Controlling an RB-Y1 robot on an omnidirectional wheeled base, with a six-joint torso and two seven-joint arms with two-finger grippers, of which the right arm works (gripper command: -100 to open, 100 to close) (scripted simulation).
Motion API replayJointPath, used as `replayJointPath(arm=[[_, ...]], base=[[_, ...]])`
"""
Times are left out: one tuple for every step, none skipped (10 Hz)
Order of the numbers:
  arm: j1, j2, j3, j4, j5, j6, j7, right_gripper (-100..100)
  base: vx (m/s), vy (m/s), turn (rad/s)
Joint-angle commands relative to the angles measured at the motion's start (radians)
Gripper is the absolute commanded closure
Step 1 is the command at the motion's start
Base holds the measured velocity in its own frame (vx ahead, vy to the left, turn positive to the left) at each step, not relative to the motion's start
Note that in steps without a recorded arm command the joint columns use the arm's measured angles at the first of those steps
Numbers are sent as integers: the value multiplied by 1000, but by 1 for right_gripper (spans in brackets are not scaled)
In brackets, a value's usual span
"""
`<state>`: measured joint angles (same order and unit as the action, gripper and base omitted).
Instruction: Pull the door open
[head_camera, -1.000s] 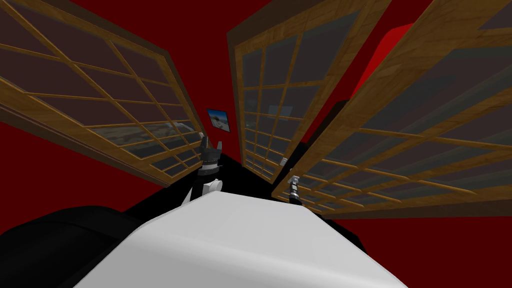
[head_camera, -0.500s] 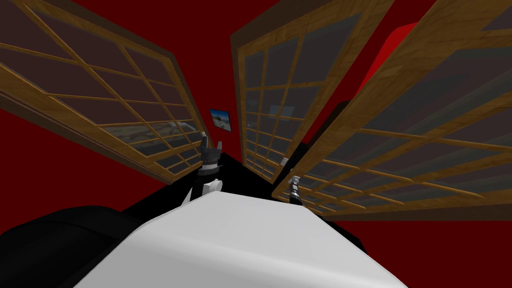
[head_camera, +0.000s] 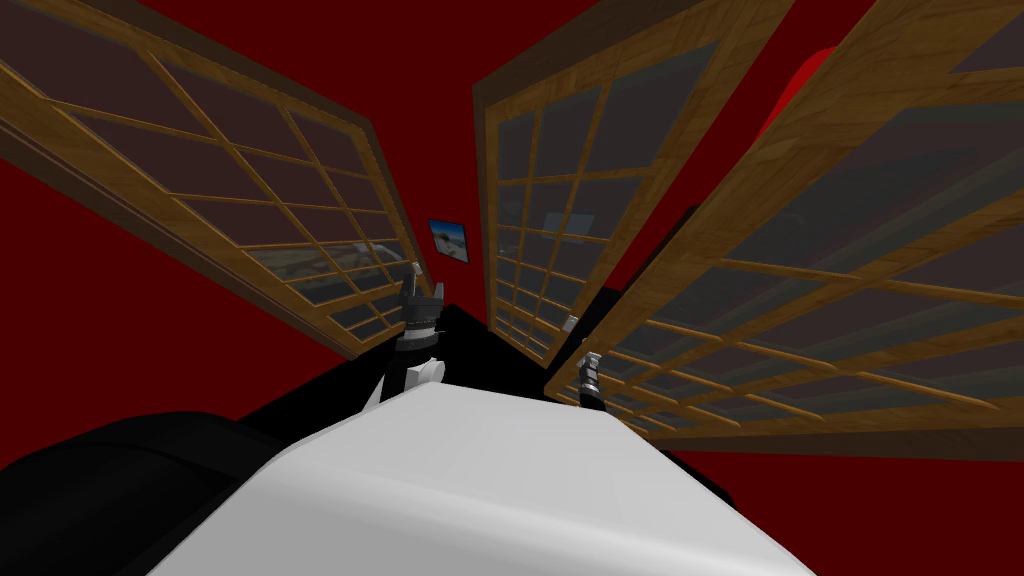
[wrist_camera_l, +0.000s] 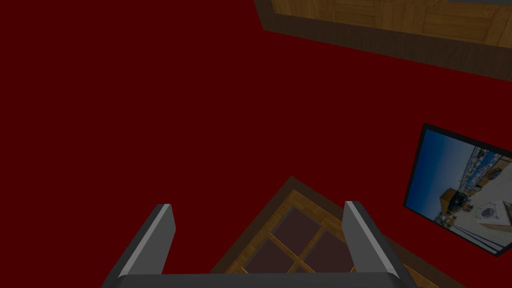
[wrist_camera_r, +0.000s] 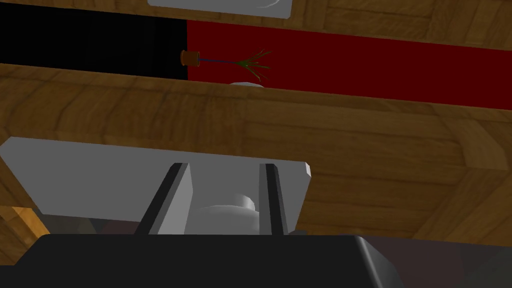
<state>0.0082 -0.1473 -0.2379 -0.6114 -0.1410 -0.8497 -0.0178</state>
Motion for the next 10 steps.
replayJointPath(arm=[[8,-18,-11,26,-24,4,-45,100],[8,-18,-11,22,-24,4,-45,100],[8,-18,-11,20,-24,4,-45,100],[6,-22,-5,27,-37,3,-86,100],[3,-26,1,27,-51,2,-116,100],[3,-26,1,27,-51,2,-128,100],[1,-30,8,28,-64,1,-166,100],[1,-30,8,7,-64,1,-169,100],[1,-30,8,28,-64,1,-169,100],[1,-30,8,28,-64,1,-169,100]], base=[[-24,0,71],[-33,-13,54],[-17,-10,15],[-25,-1,84],[-64,-36,134],[-51,-30,74],[-54,-14,80],[-45,-9,32],[-12,0,28],[2,8,5]])
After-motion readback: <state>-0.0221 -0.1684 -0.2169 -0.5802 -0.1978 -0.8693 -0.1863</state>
